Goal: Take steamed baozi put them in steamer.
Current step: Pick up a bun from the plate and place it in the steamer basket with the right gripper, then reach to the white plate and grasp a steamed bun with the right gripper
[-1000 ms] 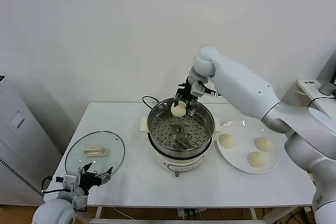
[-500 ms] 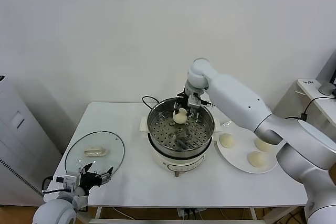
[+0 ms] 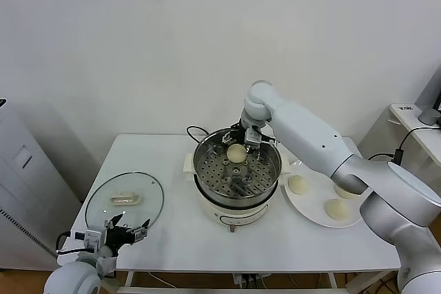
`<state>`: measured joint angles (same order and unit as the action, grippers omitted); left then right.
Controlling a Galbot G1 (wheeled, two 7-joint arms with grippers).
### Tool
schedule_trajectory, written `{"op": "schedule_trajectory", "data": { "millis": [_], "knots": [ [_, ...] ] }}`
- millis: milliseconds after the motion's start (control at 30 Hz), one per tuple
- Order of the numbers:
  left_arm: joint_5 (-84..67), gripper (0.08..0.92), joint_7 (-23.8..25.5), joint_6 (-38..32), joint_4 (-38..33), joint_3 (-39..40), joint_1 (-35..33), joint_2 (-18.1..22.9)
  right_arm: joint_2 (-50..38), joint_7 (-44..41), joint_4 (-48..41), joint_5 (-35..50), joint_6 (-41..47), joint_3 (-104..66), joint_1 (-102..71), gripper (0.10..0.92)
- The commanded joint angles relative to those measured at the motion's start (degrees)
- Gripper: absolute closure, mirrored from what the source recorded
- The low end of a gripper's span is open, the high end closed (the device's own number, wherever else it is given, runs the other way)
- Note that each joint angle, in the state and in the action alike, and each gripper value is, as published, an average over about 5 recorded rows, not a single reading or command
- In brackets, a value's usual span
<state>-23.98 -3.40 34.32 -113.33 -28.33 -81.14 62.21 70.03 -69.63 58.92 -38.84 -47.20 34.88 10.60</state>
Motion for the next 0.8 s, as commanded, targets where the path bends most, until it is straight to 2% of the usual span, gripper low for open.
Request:
{"op": "schedule_trajectory", "data": {
  "millis": [33, 200, 300, 467, 633, 800],
  "knots": [
    [0.1, 0.177, 0.0, 0.1, -0.2, -0.1, -0.2, 0.1, -1.1, -0.5, -0.6, 7.0, -2.8, 0.8, 3.6, 0.203],
    [0.2, 0.177, 0.0, 0.3, -0.8, -0.2, -0.2, 0.5, -4.9, -4.0, -5.2, 21.8, -2.6, 5.9, 11.7, 0.203],
    [0.1, 0.177, 0.0, 0.3, -0.9, -0.2, -0.2, 0.4, -7.7, -5.2, -7.7, 30.5, 1.5, 10.9, 15.9, 0.203],
    [0.0, 0.177, 0.1, 0.3, -0.9, -0.2, -0.2, 0.3, -12.8, -6.9, -11.7, 41.2, 17.6, 20.4, 21.4, 0.203],
    [-0.3, 0.177, 0.1, 0.3, -0.8, -0.3, -0.2, 0.2, -18.3, -6.5, -10.1, 49.6, 32.5, 30.9, 23.5, 0.203],
    [-0.5, 0.177, 0.1, 0.2, -0.6, -0.5, 0.0, 0.0, -22.3, -4.6, -8.3, 54.2, 41.3, 34.3, 21.4, 0.203]
  ]
}}
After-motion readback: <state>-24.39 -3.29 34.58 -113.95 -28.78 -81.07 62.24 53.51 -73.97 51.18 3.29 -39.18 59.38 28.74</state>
